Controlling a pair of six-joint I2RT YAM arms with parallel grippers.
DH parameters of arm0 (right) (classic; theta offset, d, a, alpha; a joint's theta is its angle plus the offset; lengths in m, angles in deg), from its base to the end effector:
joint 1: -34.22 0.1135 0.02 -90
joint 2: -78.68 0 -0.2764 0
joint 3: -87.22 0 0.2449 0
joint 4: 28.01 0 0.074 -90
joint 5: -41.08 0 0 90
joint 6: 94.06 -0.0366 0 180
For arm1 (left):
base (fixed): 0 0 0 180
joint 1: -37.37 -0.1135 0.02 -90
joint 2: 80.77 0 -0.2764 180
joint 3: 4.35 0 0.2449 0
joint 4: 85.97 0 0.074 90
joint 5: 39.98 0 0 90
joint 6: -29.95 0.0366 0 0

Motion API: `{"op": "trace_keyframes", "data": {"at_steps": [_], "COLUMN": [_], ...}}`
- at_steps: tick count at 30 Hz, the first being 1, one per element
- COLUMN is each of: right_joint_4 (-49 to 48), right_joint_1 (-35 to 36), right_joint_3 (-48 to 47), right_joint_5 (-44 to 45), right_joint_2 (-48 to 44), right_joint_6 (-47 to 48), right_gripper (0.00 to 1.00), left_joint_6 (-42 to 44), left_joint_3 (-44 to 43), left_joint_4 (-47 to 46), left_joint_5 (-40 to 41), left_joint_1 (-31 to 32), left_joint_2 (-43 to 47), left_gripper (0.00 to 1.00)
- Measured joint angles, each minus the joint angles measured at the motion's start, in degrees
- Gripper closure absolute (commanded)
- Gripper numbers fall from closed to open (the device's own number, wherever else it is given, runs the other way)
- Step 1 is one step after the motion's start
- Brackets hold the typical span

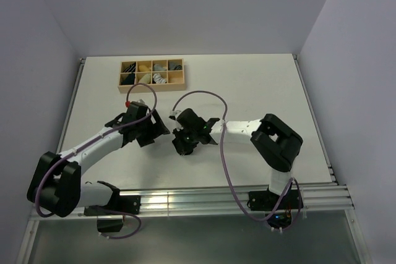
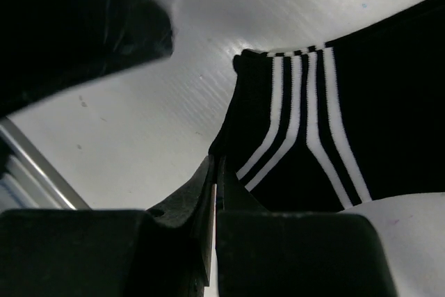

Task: Roll the socks
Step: Roll the sock at the center of the board.

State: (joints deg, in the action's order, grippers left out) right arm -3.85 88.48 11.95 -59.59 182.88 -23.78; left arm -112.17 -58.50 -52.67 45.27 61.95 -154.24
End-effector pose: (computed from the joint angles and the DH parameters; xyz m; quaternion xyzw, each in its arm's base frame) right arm 0.2096 0.3028 0.1751 -0.3085 0.8931 0.2601 0.1987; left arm 0.2166 -0.1024 0.2097 -0.2124 0.9224 -0.2294 0.2267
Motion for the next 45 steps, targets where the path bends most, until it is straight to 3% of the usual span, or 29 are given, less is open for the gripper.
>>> {"op": "trace_keyframes", "data": {"at_steps": [13, 21, 27, 43, 45], "right_joint_4": [-16.6, -21.9, -23.4, -24.1, -24.3], "right_joint_1": [-10.7, -11.3, -11.5, -12.1, -12.1], "right_joint_3": [9.3, 10.8, 10.9, 12.0, 12.3], "right_joint_5": [-19.2, -22.8, -23.2, -21.9, -21.2], "right_joint_2": [0.0, 0.0, 0.0, 0.0, 0.0], "right_joint_6": [-11.9, -15.3, -16.3, -15.9, -15.3], "right_gripper": [1.00, 1.00, 1.00, 1.00, 0.96], "left_joint_6": [-5.2, -7.2, -8.7, -8.6, -8.1], "left_joint_3": [-0.2, -3.7, -5.8, -10.2, -11.5], "left_joint_4": [-0.9, -1.9, -2.1, 2.1, 3.2], "left_joint_5": [-1.6, -2.4, -2.9, -0.9, -0.9], "left_joint_1": [4.4, 7.5, 7.9, 8.3, 8.4], "left_joint_2": [-7.6, -13.0, -15.9, -20.8, -21.7], "left_gripper": [0.20, 0.23, 0.31, 0.99, 1.00]}}
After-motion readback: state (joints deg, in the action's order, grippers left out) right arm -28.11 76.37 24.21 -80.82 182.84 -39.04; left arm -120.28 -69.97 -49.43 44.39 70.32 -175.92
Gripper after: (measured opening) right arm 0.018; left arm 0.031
